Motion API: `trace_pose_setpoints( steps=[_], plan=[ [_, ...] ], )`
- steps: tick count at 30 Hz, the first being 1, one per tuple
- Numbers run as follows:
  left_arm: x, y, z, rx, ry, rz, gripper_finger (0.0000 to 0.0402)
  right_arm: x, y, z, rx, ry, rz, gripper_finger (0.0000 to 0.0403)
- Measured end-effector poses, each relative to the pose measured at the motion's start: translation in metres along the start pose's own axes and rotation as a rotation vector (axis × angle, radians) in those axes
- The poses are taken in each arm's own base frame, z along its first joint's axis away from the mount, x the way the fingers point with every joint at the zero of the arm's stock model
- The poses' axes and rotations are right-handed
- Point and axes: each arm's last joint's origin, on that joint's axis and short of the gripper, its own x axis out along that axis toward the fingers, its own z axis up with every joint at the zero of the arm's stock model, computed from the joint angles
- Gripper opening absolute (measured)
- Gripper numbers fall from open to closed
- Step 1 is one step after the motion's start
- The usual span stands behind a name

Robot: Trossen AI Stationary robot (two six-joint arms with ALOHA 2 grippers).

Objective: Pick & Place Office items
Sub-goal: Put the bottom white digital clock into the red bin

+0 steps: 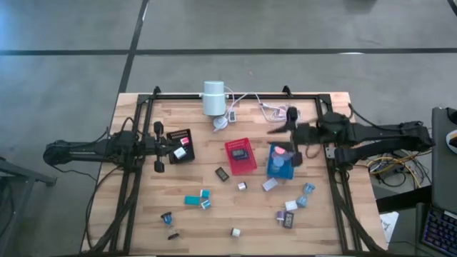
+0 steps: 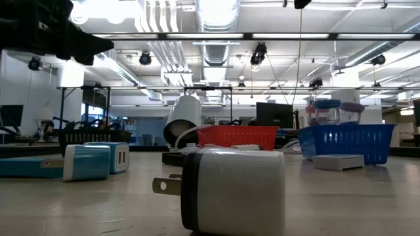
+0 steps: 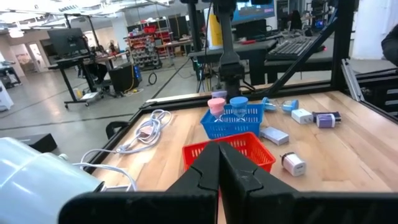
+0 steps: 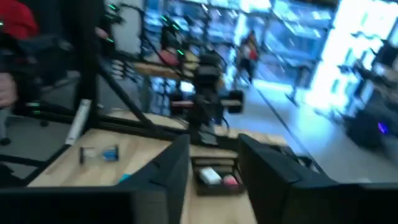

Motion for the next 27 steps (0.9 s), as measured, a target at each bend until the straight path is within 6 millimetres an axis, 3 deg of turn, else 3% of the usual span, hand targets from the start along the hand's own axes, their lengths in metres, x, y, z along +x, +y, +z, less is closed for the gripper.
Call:
trace_pose_setpoints(
  steps=[9, 13, 22, 27],
  plan=[
    [-0.003, 0.002, 0.003, -0.062, -0.037, 0.033, 0.0005, -0.026, 0.012, -0.065, 0.025, -0.066, 0.05, 0.0015],
    [-0.006, 0.002, 0.005, -0.058, -0.064, 0.034, 0.0005, -0.036, 0.016, -0.088, 0.069, -0.062, 0.079, 0.0009],
    [-0.007, 0.001, 0.005, -0.044, -0.065, 0.0, 0.0005, -0.049, 0.021, -0.122, 0.085, -0.144, 0.071, 0.0008],
    [-0.007, 0.001, 0.005, -0.047, -0.065, -0.004, 0.0005, -0.053, 0.022, -0.127, 0.057, -0.16, 0.065, 0.0008]
  ],
)
